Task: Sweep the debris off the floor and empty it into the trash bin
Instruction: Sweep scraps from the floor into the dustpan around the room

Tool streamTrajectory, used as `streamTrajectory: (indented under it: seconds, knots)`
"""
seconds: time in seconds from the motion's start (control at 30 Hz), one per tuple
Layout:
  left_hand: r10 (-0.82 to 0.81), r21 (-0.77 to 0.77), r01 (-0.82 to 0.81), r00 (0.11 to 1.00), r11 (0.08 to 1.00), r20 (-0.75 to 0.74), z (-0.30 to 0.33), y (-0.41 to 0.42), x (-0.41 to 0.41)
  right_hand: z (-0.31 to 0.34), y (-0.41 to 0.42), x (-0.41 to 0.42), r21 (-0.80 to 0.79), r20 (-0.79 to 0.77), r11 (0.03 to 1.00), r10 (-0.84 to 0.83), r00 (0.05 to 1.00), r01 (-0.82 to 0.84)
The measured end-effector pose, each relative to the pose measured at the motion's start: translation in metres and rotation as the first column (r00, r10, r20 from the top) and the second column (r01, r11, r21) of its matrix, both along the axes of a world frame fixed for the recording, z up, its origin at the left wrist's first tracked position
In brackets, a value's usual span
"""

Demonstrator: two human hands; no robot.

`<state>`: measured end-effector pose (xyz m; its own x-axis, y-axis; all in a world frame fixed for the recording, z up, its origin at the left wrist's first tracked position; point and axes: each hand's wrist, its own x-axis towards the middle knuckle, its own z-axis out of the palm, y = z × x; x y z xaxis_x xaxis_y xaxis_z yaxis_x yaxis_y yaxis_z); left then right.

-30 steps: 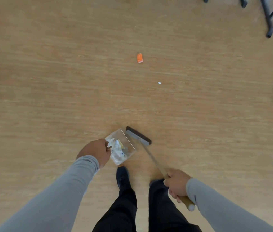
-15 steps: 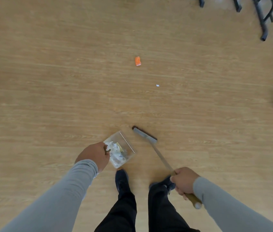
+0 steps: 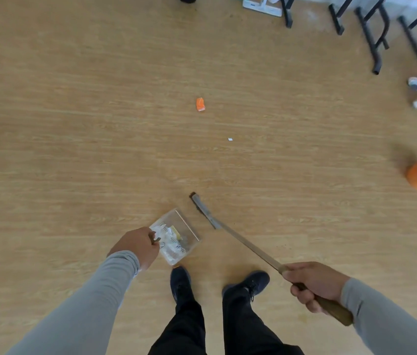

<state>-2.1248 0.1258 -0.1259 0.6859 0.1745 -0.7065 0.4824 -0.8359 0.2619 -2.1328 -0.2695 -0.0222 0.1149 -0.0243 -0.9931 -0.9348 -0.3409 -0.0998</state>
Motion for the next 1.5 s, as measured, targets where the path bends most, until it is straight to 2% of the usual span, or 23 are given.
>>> streamTrajectory:
  seconds: [0.1,0.23,0.57,0.77,0.97,1.13,1.5]
  knots:
    - [0.065,-0.090,-0.073,0.994,0.993,-0.085,0.009,0.005,-0.008,0.018,0.008,-0.001,-0.051,0.083,0.996,0.076,0.994,-0.072]
    - [0.090,-0.065,-0.090,0.996,0.994,-0.010,0.032,0.006,-0.010,0.046,0.006,0.006,-0.104,0.158,0.979,0.190,0.969,-0.175]
    - [0.215,-0.165,-0.194,0.969,0.967,0.121,0.097,0.004,0.016,0.067,-0.029,0.003,-0.028,0.349,1.000,0.012,0.937,-0.002]
    - [0.228,-0.150,-0.196,0.944,0.969,0.237,0.128,-0.021,0.041,0.043,-0.025,0.005,-0.190,0.381,0.977,0.166,0.909,-0.098]
    - [0.184,-0.133,-0.152,0.943,0.979,0.278,0.147,-0.063,0.074,0.057,-0.064,0.017,-0.113,0.406,0.993,0.029,0.913,0.019]
    - [0.211,-0.134,-0.177,0.925,0.975,0.315,0.157,-0.106,0.104,0.058,-0.127,0.037,-0.111,0.376,0.993,0.005,0.927,0.039]
    - [0.352,-0.156,-0.318,0.880,0.935,0.318,0.167,-0.191,0.159,0.057,-0.226,0.114,-0.145,0.440,0.989,0.032,0.897,0.036]
